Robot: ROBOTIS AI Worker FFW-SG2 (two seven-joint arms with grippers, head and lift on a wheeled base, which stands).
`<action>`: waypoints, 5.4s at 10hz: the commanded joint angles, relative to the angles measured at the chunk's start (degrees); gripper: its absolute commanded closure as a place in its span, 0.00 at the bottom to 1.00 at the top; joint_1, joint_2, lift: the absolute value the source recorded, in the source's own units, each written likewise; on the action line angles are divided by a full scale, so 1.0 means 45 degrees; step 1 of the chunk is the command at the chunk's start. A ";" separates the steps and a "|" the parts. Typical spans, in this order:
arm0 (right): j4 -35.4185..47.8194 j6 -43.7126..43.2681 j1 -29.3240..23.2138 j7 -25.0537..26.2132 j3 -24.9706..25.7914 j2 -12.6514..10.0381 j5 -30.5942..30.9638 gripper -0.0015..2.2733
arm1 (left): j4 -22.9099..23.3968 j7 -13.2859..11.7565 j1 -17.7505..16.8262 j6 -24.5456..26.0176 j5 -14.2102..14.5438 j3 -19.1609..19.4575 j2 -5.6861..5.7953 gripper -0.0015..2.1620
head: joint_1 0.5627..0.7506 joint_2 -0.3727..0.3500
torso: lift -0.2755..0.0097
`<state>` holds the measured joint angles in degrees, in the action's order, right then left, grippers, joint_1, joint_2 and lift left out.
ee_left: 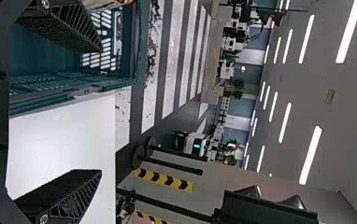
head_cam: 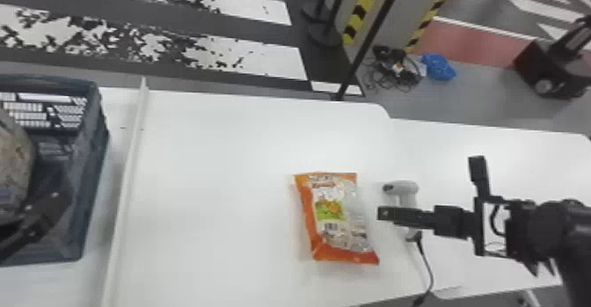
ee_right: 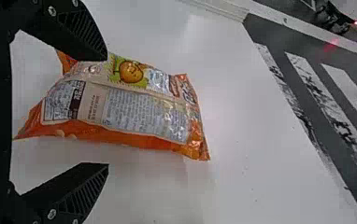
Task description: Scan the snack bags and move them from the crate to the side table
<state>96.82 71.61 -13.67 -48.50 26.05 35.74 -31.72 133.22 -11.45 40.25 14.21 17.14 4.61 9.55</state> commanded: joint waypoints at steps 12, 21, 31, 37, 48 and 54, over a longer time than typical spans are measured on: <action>-0.1046 -0.3382 0.0733 -0.0960 -0.2878 -0.0462 0.1072 0.98 | -0.0289 -0.0091 -0.0019 -0.0001 -0.0136 0.0011 0.0006 0.03 | 0.70 0.23 | 0.66; -0.2648 -0.6038 0.1494 0.2614 0.3040 -0.1848 -0.3401 0.98 | -0.0347 -0.0189 0.0098 -0.0001 -0.0156 0.0031 0.0006 0.03 | 0.70 0.04 | 0.66; -0.8839 -1.2327 0.2666 1.0173 0.2884 -0.1751 -0.3381 0.95 | -0.0523 -0.0326 0.0098 -0.0040 -0.0156 -0.0106 0.0104 0.03 | 0.70 0.03 | 0.66; -0.8468 -1.2366 0.2315 1.0974 0.1985 -0.1673 -0.3674 0.02 | -0.0621 -0.0365 0.0040 -0.0080 -0.0156 -0.0165 0.0124 0.03 | 0.70 0.03 | 0.66; 0.3270 -1.5530 -0.3564 0.9274 -0.1647 -0.4407 0.0134 0.05 | -0.0289 0.0631 0.0020 -0.0119 -0.0761 -0.1258 -0.0013 0.03 | 0.70 0.03 | 0.66; 0.4422 -1.7288 -0.5381 0.9880 -0.4753 -0.5383 0.1599 0.05 | -0.0250 0.0768 0.0216 -0.0001 -0.1035 -0.1434 -0.0072 0.03 | 0.70 0.27 | 0.66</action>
<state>116.39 -5.31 -36.69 -4.01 4.83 11.38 -24.58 132.04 -7.97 40.90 14.24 12.48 -2.09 9.23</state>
